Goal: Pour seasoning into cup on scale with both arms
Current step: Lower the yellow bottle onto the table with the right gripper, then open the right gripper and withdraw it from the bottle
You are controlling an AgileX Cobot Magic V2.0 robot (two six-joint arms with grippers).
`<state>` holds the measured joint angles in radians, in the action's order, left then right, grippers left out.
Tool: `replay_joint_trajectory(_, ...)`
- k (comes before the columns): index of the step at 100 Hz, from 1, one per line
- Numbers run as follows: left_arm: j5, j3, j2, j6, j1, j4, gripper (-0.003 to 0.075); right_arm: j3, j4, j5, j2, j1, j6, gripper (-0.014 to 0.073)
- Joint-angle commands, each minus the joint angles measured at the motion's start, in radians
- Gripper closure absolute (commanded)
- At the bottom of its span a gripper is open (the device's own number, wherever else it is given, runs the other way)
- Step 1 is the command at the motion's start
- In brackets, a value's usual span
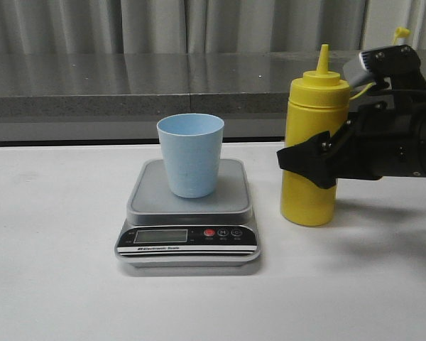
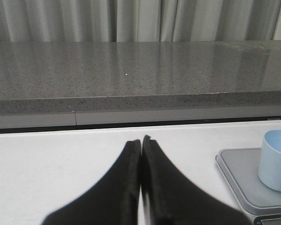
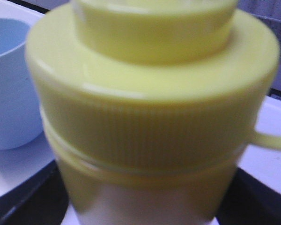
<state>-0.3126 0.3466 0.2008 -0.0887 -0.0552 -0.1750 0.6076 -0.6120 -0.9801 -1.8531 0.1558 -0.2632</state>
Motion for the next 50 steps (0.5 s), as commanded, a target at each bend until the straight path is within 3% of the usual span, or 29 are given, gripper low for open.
replay_joint_trajectory(1,0.081,0.024,0.007,0.006,0.003,-0.013,0.0738,0.011,0.011,-0.068,0.038,0.000,0.011,-0.0003)
replay_joint_trajectory(50,0.081,0.024,0.007,0.006,0.003,-0.013,0.0738,-0.020,0.023,-0.067,0.080,-0.001,0.011,-0.0003)
